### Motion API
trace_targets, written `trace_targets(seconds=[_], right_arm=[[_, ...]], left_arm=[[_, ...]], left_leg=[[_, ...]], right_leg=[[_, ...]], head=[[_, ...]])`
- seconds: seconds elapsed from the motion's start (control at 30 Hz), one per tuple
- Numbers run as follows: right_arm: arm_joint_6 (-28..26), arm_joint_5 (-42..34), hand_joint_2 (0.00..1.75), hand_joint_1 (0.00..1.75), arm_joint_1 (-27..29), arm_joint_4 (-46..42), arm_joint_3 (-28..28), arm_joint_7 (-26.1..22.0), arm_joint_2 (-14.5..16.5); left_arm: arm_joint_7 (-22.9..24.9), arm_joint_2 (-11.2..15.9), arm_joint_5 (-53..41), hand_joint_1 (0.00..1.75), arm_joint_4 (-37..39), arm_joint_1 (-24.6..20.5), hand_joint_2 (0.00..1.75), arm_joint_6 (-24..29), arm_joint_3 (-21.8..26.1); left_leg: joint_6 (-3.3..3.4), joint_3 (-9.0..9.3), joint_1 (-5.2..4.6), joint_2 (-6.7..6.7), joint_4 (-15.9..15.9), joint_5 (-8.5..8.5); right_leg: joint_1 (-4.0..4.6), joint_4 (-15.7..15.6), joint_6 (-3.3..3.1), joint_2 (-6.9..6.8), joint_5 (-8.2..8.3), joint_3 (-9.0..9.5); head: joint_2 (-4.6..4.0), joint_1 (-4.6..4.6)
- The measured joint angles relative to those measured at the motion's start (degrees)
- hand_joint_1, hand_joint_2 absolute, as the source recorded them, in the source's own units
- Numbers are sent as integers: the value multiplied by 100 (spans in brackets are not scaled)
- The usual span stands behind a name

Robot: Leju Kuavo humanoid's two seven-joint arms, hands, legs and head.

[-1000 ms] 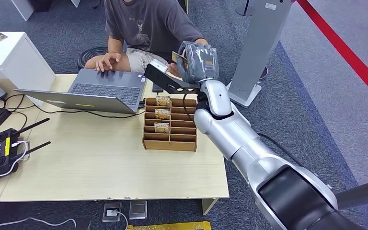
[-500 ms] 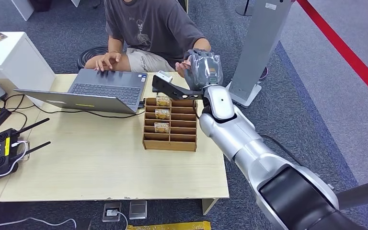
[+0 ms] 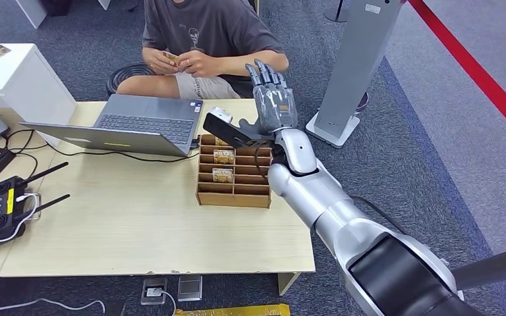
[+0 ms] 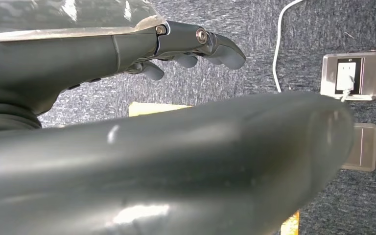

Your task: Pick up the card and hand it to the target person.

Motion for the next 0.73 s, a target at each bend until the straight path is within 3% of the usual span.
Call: trace_targets(seconds=[0.13, 0.23, 0.37, 0.43, 0.57, 0.73], right_arm=[[-144, -1309, 175, 0, 173, -174, -212, -892, 0], [-148, -1465, 175, 0, 199, -205, -246, -990, 0], [660, -5524, 175, 0, 1041, -1155, -731, -2226, -126], [851, -6324, 175, 0, 1297, -1471, -750, -2305, -213], [931, -7222, 175, 0, 1821, -2111, -753, -2390, -418], [863, -7408, 175, 0, 2450, -2832, -670, -2429, -674]], left_arm=[[1, 0, 29, 0, 0, 1, 0, 0, 2], [1, 0, 32, 0, 0, 1, 0, 1, 2], [-9, 0, 46, 0, 0, 3, 0, -4, 3], [-28, 0, 34, 0, 0, 4, 0, -13, 3], [-44, 0, 0, 0, 0, 5, 0, -33, 2], [-40, 0, -19, 0, 0, 4, 0, -63, 1]], left_leg=[[0, 0, 0, 0, 0, 0], [0, 1, 0, 0, 0, 0], [0, 2, 0, 0, 0, 0], [0, 2, 0, 0, 0, 0], [0, 1, 0, 0, 0, -1], [-1, -1, 0, 2, 0, -4]], right_leg=[[0, 0, 0, 0, 0, 0], [0, 0, 0, 0, 0, 0], [0, -1, 0, 0, 0, -1], [0, -1, 0, 0, 0, 0], [0, -2, 0, -1, -1, -1], [0, -2, 0, 1, -1, -1]], head=[[0, -2], [0, -1], [0, -6], [0, -3], [0, -3], [0, 1]])
